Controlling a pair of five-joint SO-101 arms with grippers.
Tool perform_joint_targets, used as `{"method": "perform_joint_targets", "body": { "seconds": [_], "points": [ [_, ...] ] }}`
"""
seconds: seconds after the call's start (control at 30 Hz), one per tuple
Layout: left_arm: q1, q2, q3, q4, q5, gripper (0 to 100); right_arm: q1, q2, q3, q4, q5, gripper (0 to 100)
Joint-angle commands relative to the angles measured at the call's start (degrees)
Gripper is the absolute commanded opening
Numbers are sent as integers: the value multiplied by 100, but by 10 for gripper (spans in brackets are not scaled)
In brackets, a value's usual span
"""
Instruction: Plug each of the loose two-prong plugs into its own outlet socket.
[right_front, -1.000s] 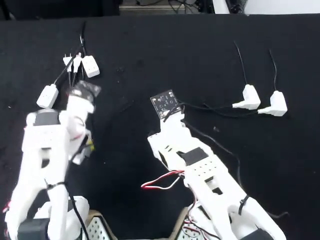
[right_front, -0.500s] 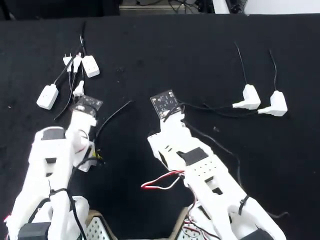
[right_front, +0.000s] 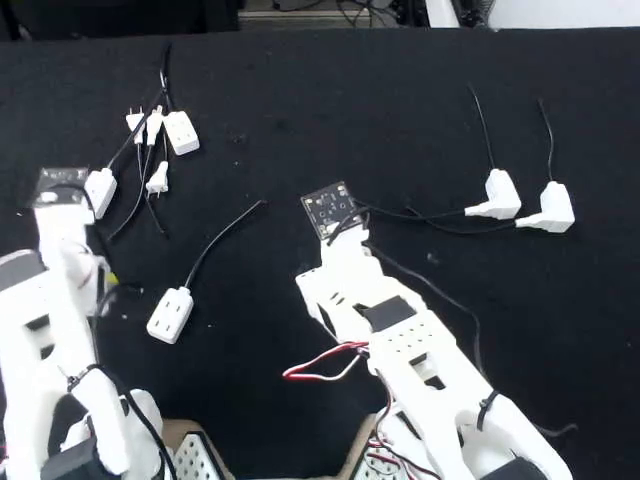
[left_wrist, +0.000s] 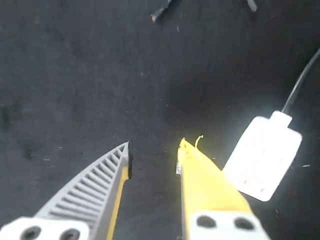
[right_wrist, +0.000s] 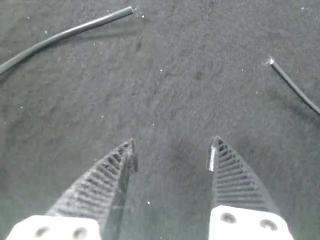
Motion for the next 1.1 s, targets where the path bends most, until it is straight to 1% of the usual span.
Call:
{"method": "perform_joint_targets", "body": {
  "seconds": [0.0, 0.07, 0.17, 0.27, 0.4, 0.47, 0.53, 0.63, 0.73, 0.83, 0.93, 1.07],
  "points": [
    [286, -123, 637, -695, 44, 159, -44, -154, -13, -132, -44, 222],
    [725, -132, 980, -879, 79, 159, -44, -154, -13, -132, -44, 222],
    [1604, -132, 1341, -870, 88, 156, -44, -154, -4, -123, -44, 222],
    [2325, -141, 1279, -484, 88, 156, 53, -180, -4, -88, -44, 222],
    [2932, -141, 716, 378, 158, 156, 615, -189, -40, -88, -79, 222],
    [3213, -141, 497, 738, 448, 156, 870, -189, -48, -88, -97, 222],
    [3530, -141, 400, 844, 756, 157, 985, -198, -48, -114, -97, 222],
    [3908, -132, 391, 580, 1002, 158, 967, -198, -48, -132, -97, 222],
    [3934, -132, 391, 440, 993, 156, 870, -198, -40, -132, -88, 222],
    [3662, -141, 338, 466, 976, 157, 862, -198, -22, -132, -70, 222],
    [3152, -141, 4, 475, 976, 157, 862, -198, -22, -132, -62, 222],
    [2325, -88, -813, 404, 1002, 157, 862, -198, -22, -132, -62, 222]
  ]
}}
